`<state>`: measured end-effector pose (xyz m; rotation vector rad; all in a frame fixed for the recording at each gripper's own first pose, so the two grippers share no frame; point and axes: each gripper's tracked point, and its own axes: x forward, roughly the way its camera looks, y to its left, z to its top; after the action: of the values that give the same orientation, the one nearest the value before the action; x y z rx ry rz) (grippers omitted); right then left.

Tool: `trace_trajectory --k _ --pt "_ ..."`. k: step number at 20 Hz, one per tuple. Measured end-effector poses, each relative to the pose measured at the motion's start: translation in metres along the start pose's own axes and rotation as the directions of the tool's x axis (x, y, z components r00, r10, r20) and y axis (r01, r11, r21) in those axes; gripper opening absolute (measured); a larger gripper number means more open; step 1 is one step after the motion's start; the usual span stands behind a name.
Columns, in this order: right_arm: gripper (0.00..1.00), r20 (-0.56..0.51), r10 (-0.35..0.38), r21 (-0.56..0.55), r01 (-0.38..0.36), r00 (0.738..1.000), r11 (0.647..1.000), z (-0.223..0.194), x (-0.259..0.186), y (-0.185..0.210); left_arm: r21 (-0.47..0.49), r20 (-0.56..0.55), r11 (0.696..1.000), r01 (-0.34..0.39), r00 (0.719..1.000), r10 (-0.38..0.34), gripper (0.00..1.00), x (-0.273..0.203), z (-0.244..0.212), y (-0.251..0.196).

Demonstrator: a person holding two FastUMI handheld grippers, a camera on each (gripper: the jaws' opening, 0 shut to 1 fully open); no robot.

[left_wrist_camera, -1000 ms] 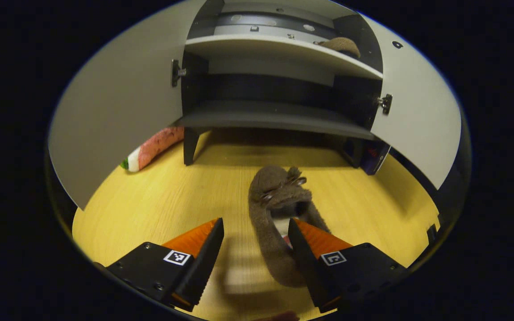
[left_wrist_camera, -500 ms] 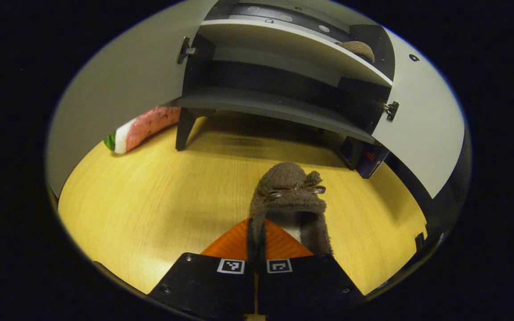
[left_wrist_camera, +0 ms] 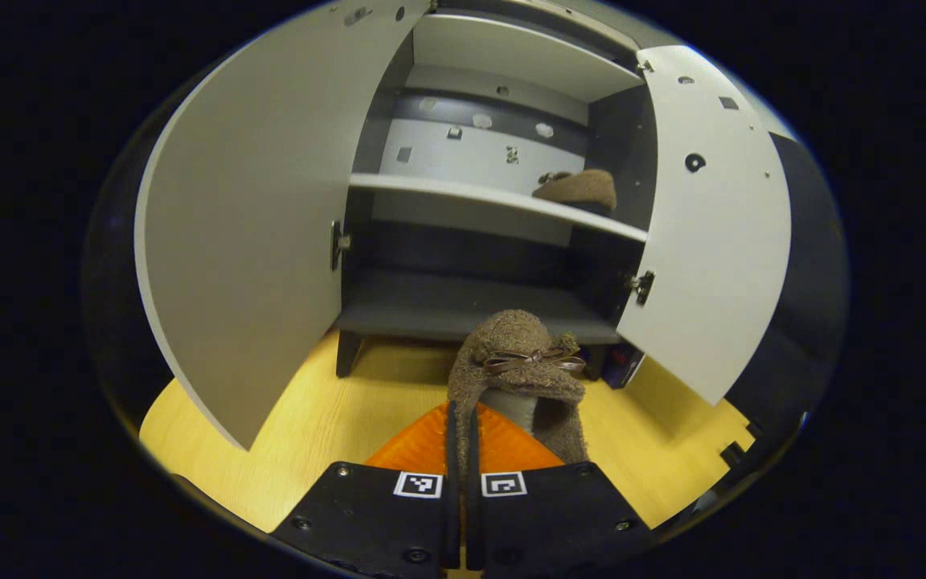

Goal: Grab one shoe with the right hand and put it into the shoe cabinet, grab the other shoe with the left hand and put it into the shoe cabinet; then close the right door with the right hand and the left door with the left hand.

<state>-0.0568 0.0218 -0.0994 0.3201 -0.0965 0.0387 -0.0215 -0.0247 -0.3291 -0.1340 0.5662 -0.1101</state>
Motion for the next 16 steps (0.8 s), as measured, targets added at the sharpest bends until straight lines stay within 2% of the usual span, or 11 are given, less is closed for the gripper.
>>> trace_trajectory --k 3,8,12,14,16 --pt "1.00 -0.002 -0.001 -0.006 0.001 1.000 1.000 0.001 -0.004 -0.004 0.051 0.089 0.999 -0.002 0.996 -0.002 0.04 -0.009 0.046 -0.012" --pt "1.00 -0.024 0.026 -0.072 -0.027 0.999 0.997 -0.006 -0.009 -0.003 0.027 0.187 1.000 0.007 0.982 -0.012 0.03 -0.018 0.114 -0.028" --pt "0.98 -0.043 0.023 -0.120 -0.028 0.999 0.992 -0.009 -0.011 -0.008 0.042 0.337 0.999 -0.031 0.941 0.015 0.03 -0.016 0.194 -0.025" --pt "1.00 -0.045 -0.013 -0.130 0.007 0.999 0.992 -0.009 -0.009 -0.020 0.068 0.399 0.994 -0.083 0.916 0.049 0.03 -0.005 0.232 -0.020" --pt "1.00 -0.046 -0.034 -0.122 0.028 0.998 0.992 -0.009 -0.010 -0.028 0.053 0.431 0.993 -0.103 0.900 0.070 0.03 0.008 0.267 -0.020"
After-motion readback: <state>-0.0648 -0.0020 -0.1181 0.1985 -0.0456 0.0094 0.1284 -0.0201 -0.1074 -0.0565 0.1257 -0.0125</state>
